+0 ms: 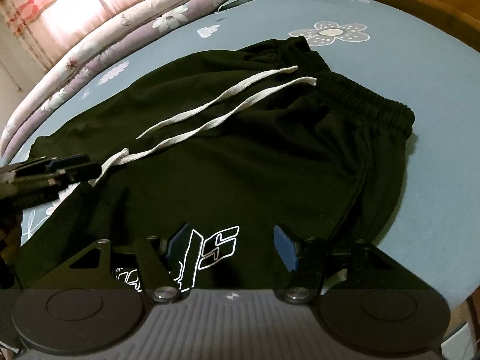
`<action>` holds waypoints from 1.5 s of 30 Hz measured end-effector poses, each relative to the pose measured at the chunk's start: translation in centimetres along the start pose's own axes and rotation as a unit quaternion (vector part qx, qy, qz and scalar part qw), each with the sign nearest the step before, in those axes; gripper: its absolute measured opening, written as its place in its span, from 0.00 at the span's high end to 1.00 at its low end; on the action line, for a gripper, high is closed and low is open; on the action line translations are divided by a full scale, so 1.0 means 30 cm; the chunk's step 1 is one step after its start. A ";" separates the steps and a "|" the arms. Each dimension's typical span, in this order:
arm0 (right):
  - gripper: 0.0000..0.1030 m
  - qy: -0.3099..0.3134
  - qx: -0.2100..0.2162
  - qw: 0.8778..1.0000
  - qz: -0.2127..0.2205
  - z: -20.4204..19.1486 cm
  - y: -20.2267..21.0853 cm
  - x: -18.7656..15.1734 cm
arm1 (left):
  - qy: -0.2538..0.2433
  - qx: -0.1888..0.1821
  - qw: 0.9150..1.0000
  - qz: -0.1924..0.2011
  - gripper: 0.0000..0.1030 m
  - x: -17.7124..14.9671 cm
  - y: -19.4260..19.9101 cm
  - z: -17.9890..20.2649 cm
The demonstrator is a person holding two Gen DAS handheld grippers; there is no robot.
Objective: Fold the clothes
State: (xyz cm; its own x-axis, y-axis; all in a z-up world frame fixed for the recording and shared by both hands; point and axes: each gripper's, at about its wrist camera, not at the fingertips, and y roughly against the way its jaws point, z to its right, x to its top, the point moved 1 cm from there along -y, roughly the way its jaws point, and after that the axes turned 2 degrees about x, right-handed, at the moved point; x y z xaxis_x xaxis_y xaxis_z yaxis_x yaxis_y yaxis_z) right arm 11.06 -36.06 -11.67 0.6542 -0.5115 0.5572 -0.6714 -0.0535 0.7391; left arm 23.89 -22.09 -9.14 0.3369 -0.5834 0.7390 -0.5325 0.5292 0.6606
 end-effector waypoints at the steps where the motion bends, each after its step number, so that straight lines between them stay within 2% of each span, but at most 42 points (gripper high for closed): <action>1: 0.35 -0.001 0.001 1.000 0.000 0.003 -0.001 -0.001 | -0.027 0.015 1.000 -0.005 0.69 -0.002 -0.010 0.024; 3: 0.35 -0.002 0.001 1.000 0.001 0.006 -0.002 -0.004 | -0.071 0.041 0.996 -0.015 0.74 -0.010 -0.037 0.064; 5: 0.35 -0.001 0.000 1.000 0.002 0.007 -0.001 -0.007 | -0.098 0.053 0.993 -0.026 0.89 -0.019 -0.052 0.083; 8: 0.35 -0.001 -0.003 1.000 0.002 0.009 0.005 -0.010 | -0.122 0.067 0.990 -0.027 0.95 -0.025 -0.054 0.104; 14: 0.35 -0.001 -0.006 1.000 0.005 0.011 0.017 -0.018 | -0.032 0.063 0.997 -0.030 0.95 -0.053 0.053 0.024; 18: 0.35 -0.011 -0.006 1.000 0.013 0.026 0.041 -0.016 | 0.064 0.058 0.995 -0.057 0.95 -0.129 0.137 -0.065; 23: 0.35 -0.023 -0.008 0.999 0.025 0.047 0.074 -0.010 | 0.124 0.075 0.985 -0.088 0.90 -0.215 0.207 -0.125; 25: 0.35 -0.026 -0.020 0.999 0.040 0.072 0.100 0.005 | 0.143 0.059 0.985 -0.077 0.87 -0.220 0.248 -0.124; 28: 0.35 -0.015 -0.048 0.996 0.070 0.133 0.129 0.080 | 0.142 0.017 0.988 -0.064 0.64 -0.211 0.292 -0.079; 31: 0.35 -0.003 -0.081 0.991 0.104 0.219 0.122 0.215 | 0.134 -0.033 0.988 -0.071 0.63 -0.204 0.293 -0.007; 33: 0.34 0.000 -0.080 0.992 0.095 0.274 0.080 0.314 | 0.138 -0.052 0.985 -0.086 0.63 -0.200 0.266 0.033; 35: 0.35 0.010 -0.064 0.996 0.064 0.307 0.015 0.396 | 0.143 -0.059 0.983 -0.096 0.63 -0.204 0.246 0.061; 37: 0.35 0.050 -0.064 0.996 0.043 0.292 -0.040 0.434 | 0.146 -0.061 0.981 -0.110 0.62 -0.208 0.226 0.083; 39: 0.37 0.101 -0.083 0.991 0.042 0.250 -0.073 0.446 | 0.144 -0.054 0.981 -0.118 0.62 -0.210 0.209 0.096; 41: 0.46 0.159 -0.094 0.982 0.030 0.195 -0.101 0.438 | 0.151 -0.054 0.979 -0.127 0.58 -0.217 0.191 0.097; 43: 0.47 0.210 -0.109 0.972 0.013 0.150 -0.138 0.431 | 0.153 -0.054 0.978 -0.131 0.58 -0.225 0.180 0.100; 45: 0.46 0.225 -0.136 0.965 0.008 0.137 -0.173 0.432 | 0.151 -0.049 0.978 -0.132 0.58 -0.229 0.174 0.101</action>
